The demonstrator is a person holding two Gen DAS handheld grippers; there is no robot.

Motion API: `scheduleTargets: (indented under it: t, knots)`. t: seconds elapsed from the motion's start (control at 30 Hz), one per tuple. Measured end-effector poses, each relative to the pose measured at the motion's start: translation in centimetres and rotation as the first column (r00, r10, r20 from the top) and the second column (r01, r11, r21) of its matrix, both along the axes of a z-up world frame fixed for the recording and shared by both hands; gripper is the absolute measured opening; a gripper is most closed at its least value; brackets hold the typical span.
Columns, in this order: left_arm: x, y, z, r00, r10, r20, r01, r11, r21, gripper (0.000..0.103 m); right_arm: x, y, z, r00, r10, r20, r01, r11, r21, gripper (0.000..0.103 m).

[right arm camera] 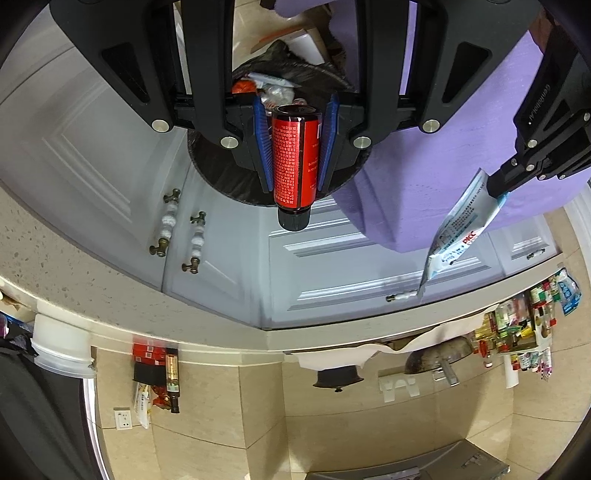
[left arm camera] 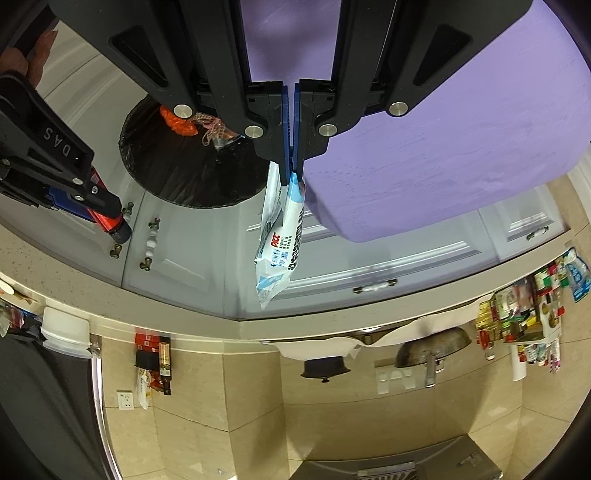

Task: Collect trash
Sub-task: 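Carry the red bottle and white-blue wrapper over the black bin, then open both tools to drop the bottle and wrapper into the bin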

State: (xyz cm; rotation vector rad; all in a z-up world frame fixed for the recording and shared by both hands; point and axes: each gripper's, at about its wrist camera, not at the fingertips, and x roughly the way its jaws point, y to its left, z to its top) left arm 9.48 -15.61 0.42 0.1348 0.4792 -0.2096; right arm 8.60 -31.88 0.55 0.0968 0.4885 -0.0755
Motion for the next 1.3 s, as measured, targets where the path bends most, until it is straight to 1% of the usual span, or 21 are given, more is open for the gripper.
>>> scheduleTargets:
  t: [0.33,0.47,0.73,0.87,0.93,0.97,1.0,1.03,1.07,1.1,1.17,1.3]
  knots:
    - [2.2,-3.3,-1.9,0.999,-0.015,-0.043,0.016,1.0,0.024,0.002,2.0,-1.9,-1.5,1.0,-0.025,-0.015,0.025,1.0,0.004,0.023]
    - [3.2,-4.3,-2.4,0.998,-0.014,-0.063,0.015,1.0,0.018,0.002,2.8,-2.5,-2.1,0.999,-0.033,-0.023,0.033,0.999,0.006,0.024]
    - [4.8,-6.1,-3.0,0.997,-0.029,-0.071,0.031,0.999,0.02,0.002,4.0,-3.6,-3.4,0.998,-0.05,-0.043,0.051,0.999,0.01,0.024]
    - [5.9,-6.7,-3.4,0.995,-0.04,-0.088,0.041,0.999,0.015,0.003,4.7,-4.1,-3.8,0.997,-0.06,-0.048,0.061,0.998,0.016,0.024]
    - [6.2,-6.9,-3.6,0.995,-0.042,-0.091,0.044,0.999,0.014,0.007,5.1,-4.3,-4.1,0.997,-0.064,-0.049,0.065,0.998,0.018,0.024]
    - [6.4,-7.0,-3.7,0.995,-0.043,-0.091,0.045,0.999,0.016,0.011,5.3,-4.4,-4.2,0.997,-0.065,-0.05,0.066,0.998,0.019,0.026]
    - [6.5,-7.1,-3.8,0.995,-0.041,-0.091,0.043,0.999,0.021,0.022,5.4,-4.5,-4.4,0.996,-0.071,-0.047,0.072,0.997,0.02,0.029]
    - [6.6,-7.1,-3.9,0.995,-0.04,-0.091,0.042,0.999,0.025,0.032,5.5,-4.6,-4.5,0.996,-0.078,-0.046,0.079,0.997,0.02,0.039]
    - [6.6,-7.1,-3.9,0.995,-0.034,-0.091,0.037,0.999,0.025,0.036,5.6,-4.6,-4.6,0.995,-0.084,-0.045,0.085,0.996,0.02,0.043]
    - [6.6,-7.0,-4.0,0.995,-0.032,-0.092,0.034,0.999,0.022,0.039,5.5,-4.6,-4.7,0.995,-0.087,-0.042,0.088,0.996,0.022,0.043]
    - [6.7,-6.8,-4.0,0.995,-0.027,-0.098,0.029,0.999,0.014,0.04,5.5,-4.6,-4.7,0.995,-0.09,-0.04,0.091,0.996,0.022,0.043]
    - [6.7,-6.5,-3.9,0.995,-0.02,-0.098,0.021,1.0,0.005,0.047,5.0,-4.3,-4.4,0.995,-0.094,-0.033,0.094,0.995,0.017,0.043]
